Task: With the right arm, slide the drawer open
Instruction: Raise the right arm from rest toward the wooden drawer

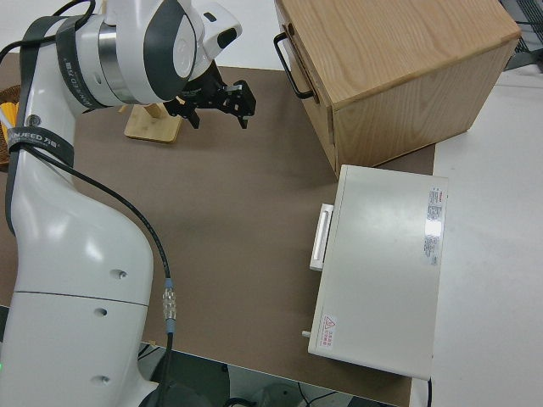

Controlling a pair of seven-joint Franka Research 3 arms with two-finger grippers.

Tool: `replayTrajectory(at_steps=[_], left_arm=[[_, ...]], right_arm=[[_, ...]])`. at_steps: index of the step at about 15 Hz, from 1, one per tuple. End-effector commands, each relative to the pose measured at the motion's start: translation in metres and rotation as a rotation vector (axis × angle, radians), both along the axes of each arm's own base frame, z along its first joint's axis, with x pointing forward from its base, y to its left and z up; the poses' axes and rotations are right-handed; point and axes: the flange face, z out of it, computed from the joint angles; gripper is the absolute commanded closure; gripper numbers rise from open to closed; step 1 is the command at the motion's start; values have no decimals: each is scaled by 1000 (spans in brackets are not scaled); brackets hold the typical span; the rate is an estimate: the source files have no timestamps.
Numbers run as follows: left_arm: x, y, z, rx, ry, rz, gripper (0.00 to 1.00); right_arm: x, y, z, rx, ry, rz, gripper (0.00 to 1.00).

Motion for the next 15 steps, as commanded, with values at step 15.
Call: replayTrajectory(at_steps=[15], left_arm=[[2,1,3,16,6,-12,7]], right_arm=[[30,66,-10,-641,-203,276,19]])
